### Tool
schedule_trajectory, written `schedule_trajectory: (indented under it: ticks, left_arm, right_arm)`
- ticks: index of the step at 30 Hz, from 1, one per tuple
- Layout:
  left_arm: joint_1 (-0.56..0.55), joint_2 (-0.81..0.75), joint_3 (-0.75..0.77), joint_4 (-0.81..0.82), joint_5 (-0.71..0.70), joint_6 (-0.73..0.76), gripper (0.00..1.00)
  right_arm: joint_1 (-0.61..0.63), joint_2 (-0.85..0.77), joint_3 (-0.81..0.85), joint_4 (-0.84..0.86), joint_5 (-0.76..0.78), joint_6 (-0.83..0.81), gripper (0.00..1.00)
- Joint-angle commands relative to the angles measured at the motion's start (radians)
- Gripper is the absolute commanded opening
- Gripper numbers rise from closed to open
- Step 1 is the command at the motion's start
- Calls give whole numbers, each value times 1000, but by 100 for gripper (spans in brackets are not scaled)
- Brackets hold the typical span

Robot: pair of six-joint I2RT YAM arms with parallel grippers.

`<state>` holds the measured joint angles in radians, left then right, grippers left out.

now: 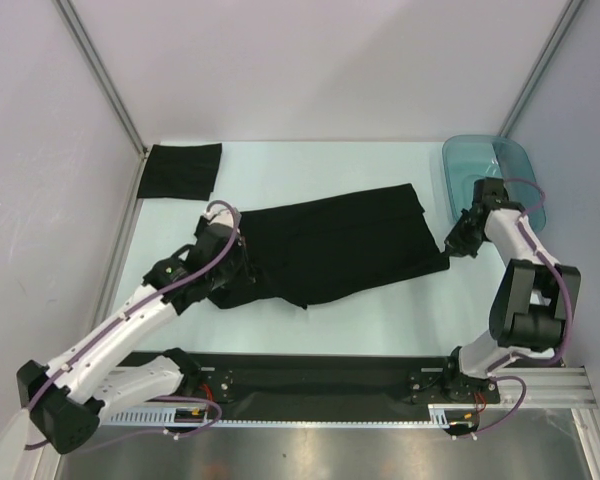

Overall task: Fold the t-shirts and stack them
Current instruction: Fold the tshirt

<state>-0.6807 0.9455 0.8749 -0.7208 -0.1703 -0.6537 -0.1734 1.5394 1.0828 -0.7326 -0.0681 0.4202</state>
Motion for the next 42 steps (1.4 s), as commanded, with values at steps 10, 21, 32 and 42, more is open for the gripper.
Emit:
schedule_trajectory:
  ticks: [10, 21, 32, 42]
  left_arm:
    - [245, 206, 174, 66, 58, 115, 0]
    - [336, 375, 279, 55, 64, 131, 0]
    - [392, 472, 309, 77, 101, 151, 0]
    - [426, 562, 368, 66, 94, 158, 0]
  right_arm:
    - [51, 290, 368, -73, 33, -84, 0]
    - [107, 470, 568, -88, 11, -87, 0]
    - [132, 542, 631, -79, 14, -92, 1]
    - [135, 608, 701, -79, 13, -100, 8]
